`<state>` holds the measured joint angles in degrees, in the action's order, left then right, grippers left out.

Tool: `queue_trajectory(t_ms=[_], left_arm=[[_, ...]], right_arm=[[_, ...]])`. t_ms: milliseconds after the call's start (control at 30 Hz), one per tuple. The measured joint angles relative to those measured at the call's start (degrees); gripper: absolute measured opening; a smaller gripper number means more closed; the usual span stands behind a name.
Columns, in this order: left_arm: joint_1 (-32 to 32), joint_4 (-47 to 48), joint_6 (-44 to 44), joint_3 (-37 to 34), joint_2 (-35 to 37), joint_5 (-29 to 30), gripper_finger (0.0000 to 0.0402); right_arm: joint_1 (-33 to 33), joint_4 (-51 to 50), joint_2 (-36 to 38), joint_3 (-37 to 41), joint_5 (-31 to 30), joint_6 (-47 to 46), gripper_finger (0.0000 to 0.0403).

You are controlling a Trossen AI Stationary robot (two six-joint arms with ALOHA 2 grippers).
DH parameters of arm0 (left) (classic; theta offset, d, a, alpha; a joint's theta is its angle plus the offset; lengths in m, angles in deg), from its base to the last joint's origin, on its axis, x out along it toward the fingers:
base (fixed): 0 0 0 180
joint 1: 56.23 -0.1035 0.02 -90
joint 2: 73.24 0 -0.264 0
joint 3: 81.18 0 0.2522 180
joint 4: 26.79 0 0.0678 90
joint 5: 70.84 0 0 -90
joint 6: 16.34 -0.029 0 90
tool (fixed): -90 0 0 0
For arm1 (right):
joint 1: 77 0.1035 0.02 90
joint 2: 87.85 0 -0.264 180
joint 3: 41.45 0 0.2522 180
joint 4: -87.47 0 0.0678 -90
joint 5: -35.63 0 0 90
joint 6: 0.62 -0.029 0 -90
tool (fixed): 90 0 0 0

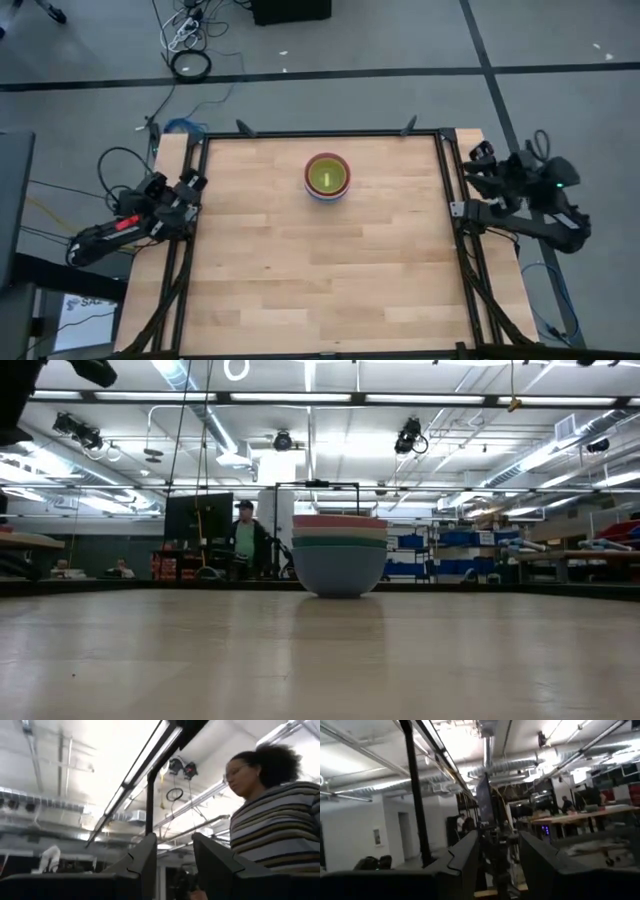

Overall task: Nest bowls inside each other
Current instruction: Return to Home Position

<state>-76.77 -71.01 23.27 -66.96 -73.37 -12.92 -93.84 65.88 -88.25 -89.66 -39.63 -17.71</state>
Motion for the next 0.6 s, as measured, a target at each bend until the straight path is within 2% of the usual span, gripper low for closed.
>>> queue_trajectory(t_ms=[233,433,533,600], left_arm=[[0.02,4.05,0.5,-0.03,-0.06,-3.54,0.0136],[0.02,9.0,-3.2,-0.03,-0.11,-5.04,0.0136],[0.02,11.44,-2.98,-0.05,-0.12,-8.02,0.0136],[0.02,12.48,-3.17,-0.05,-0.14,-9.68,0.0136]], right_arm=[[0.0,11.24,0.04,12.82,-1.41,-3.97,0.0131],[0.0,28.01,0.13,26.78,-1.36,-9.13,0.0131],[0.02,35.71,0.08,33.52,-0.54,-12.82,0.0131],[0.15,33.89,0.05,33.71,0.03,-13.88,0.0131]])
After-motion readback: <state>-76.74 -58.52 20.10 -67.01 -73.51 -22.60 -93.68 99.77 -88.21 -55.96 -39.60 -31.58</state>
